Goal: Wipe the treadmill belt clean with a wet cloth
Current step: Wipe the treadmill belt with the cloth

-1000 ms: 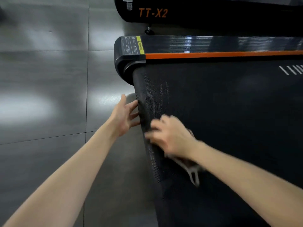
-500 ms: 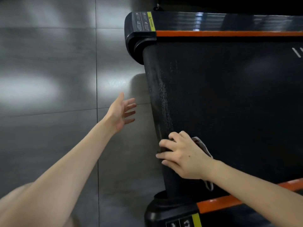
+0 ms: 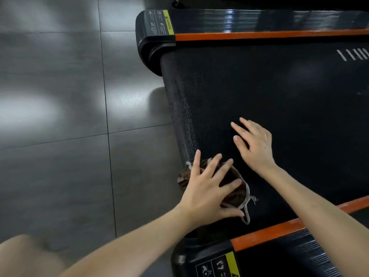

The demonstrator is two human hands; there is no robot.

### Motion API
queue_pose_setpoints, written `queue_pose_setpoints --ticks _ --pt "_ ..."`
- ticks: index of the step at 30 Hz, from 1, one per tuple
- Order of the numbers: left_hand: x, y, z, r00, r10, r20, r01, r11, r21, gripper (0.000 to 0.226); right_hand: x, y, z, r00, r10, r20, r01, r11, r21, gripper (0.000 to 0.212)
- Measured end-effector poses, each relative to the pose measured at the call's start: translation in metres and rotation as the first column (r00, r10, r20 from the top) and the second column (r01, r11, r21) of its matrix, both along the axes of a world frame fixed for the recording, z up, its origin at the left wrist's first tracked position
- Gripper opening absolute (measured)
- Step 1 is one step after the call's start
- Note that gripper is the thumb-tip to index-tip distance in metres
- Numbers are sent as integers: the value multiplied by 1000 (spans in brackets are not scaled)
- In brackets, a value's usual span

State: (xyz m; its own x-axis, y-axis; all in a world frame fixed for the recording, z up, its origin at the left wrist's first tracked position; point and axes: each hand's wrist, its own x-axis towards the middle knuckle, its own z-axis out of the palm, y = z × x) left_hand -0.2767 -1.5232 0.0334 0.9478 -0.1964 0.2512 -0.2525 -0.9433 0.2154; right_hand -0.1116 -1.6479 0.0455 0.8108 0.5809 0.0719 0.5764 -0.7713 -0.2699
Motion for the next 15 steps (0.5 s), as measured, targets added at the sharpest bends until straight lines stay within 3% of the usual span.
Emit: queue_pose_setpoints --ticks 3,5,7,12,15 --pt "11 11 -12 990 71 124 -63 996 -68 40 -2 7 -7 996 35 86 -28 996 -84 47" --pt "29 38 -22 959 228 166 -198 964 -180 27 -1 8 -8 995 44 85 -35 994 -101 47" --pt "53 71 -31 917 374 138 -325 902 -286 24 -1 8 -9 995 61 78 -51 991 -124 47" --pt "93 100 -40 888 442 129 -381 863 -333 24 0 8 -12 992 98 81 -81 978 -192 49" --pt "131 123 -35 801 598 19 -543 740 -397 31 -1 7 -12 991 106 84 -88 977 -196 53"
